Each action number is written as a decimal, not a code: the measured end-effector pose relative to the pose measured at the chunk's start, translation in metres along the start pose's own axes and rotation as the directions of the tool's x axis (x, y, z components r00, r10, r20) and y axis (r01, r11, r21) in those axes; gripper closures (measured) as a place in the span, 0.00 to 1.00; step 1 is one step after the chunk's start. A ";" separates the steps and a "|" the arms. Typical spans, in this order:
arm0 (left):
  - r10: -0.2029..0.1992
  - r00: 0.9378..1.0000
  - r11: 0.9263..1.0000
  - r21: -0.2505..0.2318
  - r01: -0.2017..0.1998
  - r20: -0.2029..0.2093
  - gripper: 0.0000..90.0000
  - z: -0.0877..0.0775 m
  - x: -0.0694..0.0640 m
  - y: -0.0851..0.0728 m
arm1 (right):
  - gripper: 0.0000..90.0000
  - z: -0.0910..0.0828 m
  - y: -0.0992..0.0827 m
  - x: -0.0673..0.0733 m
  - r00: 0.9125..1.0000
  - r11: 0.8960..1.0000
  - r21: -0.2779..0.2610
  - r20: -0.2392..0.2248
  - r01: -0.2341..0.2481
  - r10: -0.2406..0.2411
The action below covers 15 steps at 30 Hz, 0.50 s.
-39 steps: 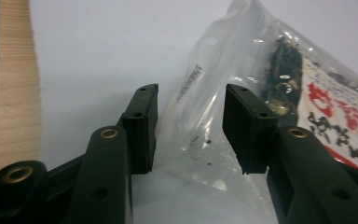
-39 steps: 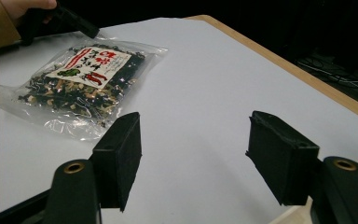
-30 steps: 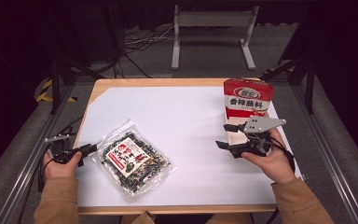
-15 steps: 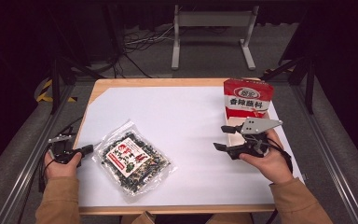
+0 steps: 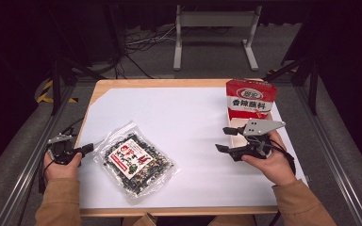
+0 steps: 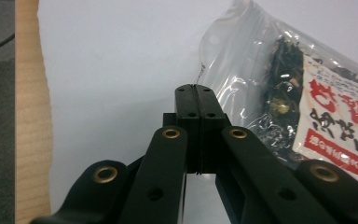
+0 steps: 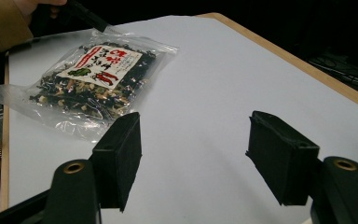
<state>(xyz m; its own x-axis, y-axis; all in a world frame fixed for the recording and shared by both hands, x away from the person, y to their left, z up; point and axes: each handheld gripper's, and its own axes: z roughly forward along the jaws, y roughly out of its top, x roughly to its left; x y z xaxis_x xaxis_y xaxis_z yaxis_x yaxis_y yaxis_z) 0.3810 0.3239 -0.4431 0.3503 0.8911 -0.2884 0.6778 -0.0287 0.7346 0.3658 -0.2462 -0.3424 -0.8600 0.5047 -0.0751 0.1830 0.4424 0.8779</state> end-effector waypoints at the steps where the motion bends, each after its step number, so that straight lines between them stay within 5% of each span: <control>1: 0.009 1.000 1.000 -0.002 -0.009 0.006 1.00 -0.002 -0.001 0.002 | 0.39 0.000 0.000 0.000 1.000 1.000 -0.002 0.000 -0.002 0.002; 15: 0.064 0.996 0.990 -0.129 -0.055 0.066 1.00 -0.038 -0.027 0.019 | 0.40 -0.003 0.000 -0.003 1.000 1.000 -0.008 0.007 -0.005 0.005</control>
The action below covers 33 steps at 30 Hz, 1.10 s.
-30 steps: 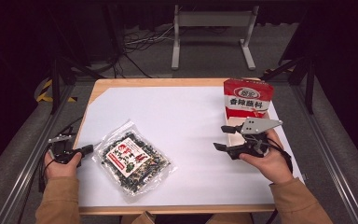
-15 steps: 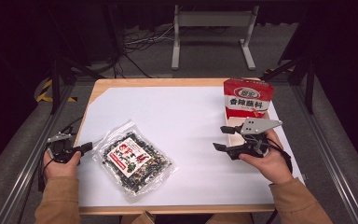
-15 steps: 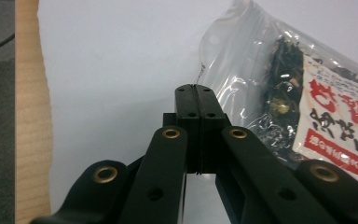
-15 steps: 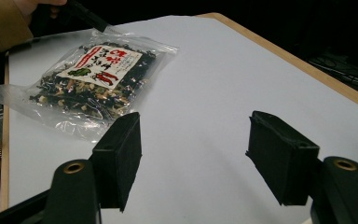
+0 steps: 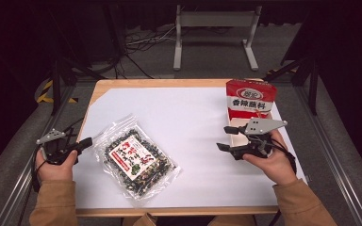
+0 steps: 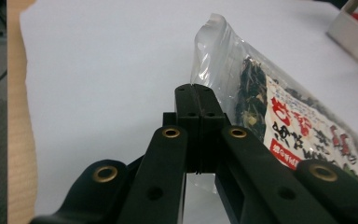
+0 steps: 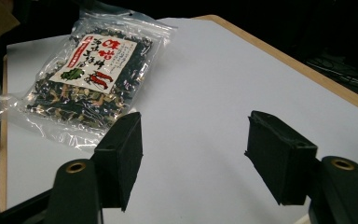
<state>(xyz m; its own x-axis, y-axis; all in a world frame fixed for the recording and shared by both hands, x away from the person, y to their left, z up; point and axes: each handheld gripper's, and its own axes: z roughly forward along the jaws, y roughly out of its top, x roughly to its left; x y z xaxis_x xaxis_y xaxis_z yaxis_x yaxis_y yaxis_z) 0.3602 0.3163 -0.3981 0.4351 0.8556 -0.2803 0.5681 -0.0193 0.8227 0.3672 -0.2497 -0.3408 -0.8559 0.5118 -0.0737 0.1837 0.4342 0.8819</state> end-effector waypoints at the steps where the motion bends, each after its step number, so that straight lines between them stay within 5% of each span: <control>1: 0.015 1.000 1.000 -0.007 -0.015 0.006 1.00 -0.003 -0.002 0.002 | 0.40 0.000 0.000 0.000 1.000 1.000 -0.002 0.000 -0.002 0.002; 16: 0.126 0.990 0.983 -0.139 -0.116 0.067 1.00 -0.025 -0.046 0.032 | 0.40 -0.005 0.002 -0.003 1.000 1.000 -0.015 0.010 -0.001 0.002; 33: 0.270 0.946 0.938 -0.271 -0.217 0.178 1.00 -0.048 -0.089 0.047 | 0.41 -0.002 0.030 0.004 0.999 0.999 -0.028 -0.030 0.039 -0.039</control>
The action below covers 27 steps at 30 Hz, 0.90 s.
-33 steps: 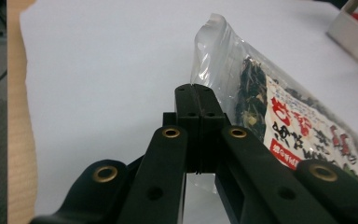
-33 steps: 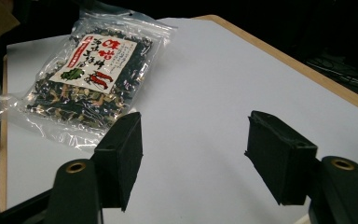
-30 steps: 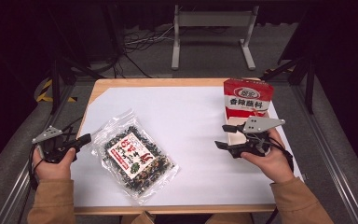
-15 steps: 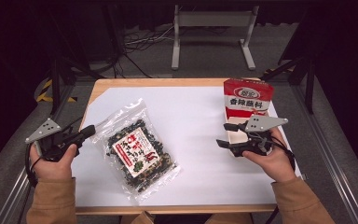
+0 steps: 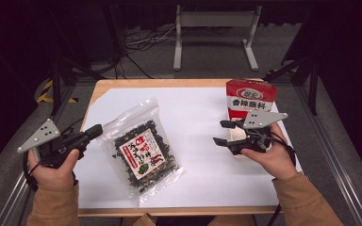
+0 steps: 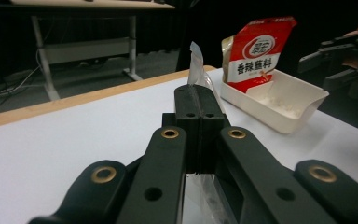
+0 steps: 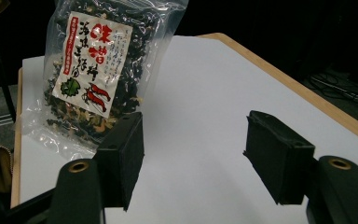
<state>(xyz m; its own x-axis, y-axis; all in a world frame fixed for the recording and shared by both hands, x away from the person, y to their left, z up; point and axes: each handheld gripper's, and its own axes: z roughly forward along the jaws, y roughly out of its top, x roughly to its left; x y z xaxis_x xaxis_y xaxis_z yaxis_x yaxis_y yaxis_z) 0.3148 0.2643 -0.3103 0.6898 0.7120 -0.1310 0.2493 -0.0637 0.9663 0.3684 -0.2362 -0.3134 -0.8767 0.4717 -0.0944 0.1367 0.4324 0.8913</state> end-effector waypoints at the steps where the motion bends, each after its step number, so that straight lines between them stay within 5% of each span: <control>1: 0.007 1.000 1.000 -0.006 -0.007 0.007 1.00 0.000 -0.001 0.001 | 0.41 0.002 0.002 0.001 1.000 1.000 0.003 -0.008 0.003 -0.003; 11: 0.035 0.998 0.999 -0.034 -0.033 0.053 1.00 -0.004 -0.013 0.006 | 0.42 0.025 0.018 0.008 0.994 0.999 0.035 -0.101 -0.034 0.038; 27: 0.079 0.991 0.995 -0.067 -0.072 0.111 1.00 -0.007 -0.030 0.011 | 0.37 0.080 0.031 0.022 0.982 0.999 0.045 -0.189 0.001 0.008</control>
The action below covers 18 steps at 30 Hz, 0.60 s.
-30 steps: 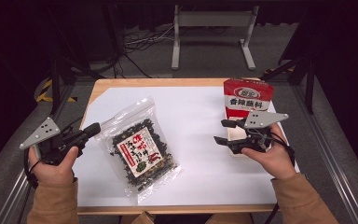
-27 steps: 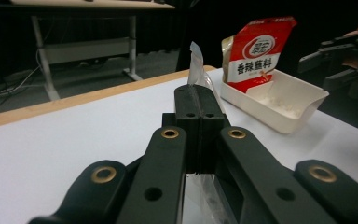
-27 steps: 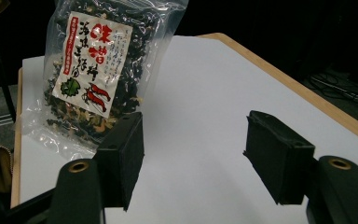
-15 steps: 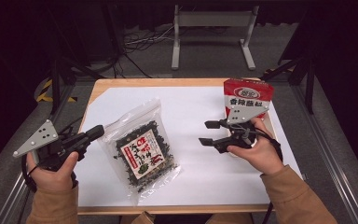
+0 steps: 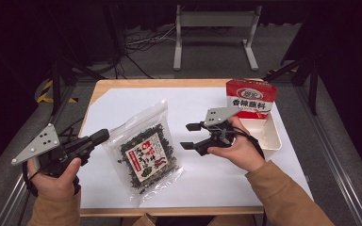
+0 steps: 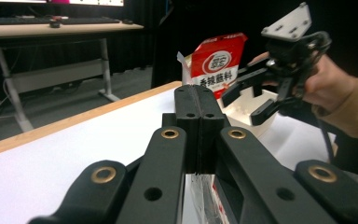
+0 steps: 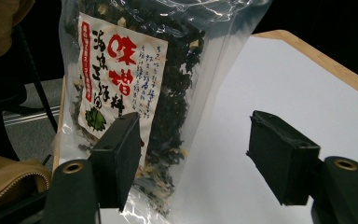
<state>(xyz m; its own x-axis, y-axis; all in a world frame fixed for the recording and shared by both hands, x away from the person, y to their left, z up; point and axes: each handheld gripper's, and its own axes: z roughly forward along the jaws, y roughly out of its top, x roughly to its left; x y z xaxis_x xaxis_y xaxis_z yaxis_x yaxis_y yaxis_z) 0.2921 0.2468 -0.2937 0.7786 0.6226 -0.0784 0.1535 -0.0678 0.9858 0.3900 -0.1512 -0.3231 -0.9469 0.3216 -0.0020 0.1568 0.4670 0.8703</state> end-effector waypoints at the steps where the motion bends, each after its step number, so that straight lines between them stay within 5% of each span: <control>1: 0.003 1.000 1.000 -0.001 -0.003 0.001 1.00 0.000 -0.001 0.000 | 0.36 0.003 0.000 0.000 1.000 1.000 -0.001 -0.003 0.005 -0.005; 9: 0.016 1.000 1.000 -0.004 -0.016 0.016 1.00 -0.001 -0.006 0.002 | 0.32 0.019 0.004 -0.001 0.999 0.999 -0.029 -0.024 0.033 -0.034; 18: 0.025 0.999 1.000 -0.008 -0.025 0.030 1.00 -0.003 -0.014 0.003 | 0.27 0.040 0.003 -0.012 0.994 0.999 -0.038 -0.108 0.020 -0.024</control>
<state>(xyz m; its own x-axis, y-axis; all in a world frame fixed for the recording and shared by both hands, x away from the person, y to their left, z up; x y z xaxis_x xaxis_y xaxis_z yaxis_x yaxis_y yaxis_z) 0.2800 0.2406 -0.2890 0.8000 0.5972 -0.0579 0.1294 -0.0774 0.9886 0.4134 -0.1205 -0.3404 -0.9752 0.2193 0.0308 0.1274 0.4419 0.8880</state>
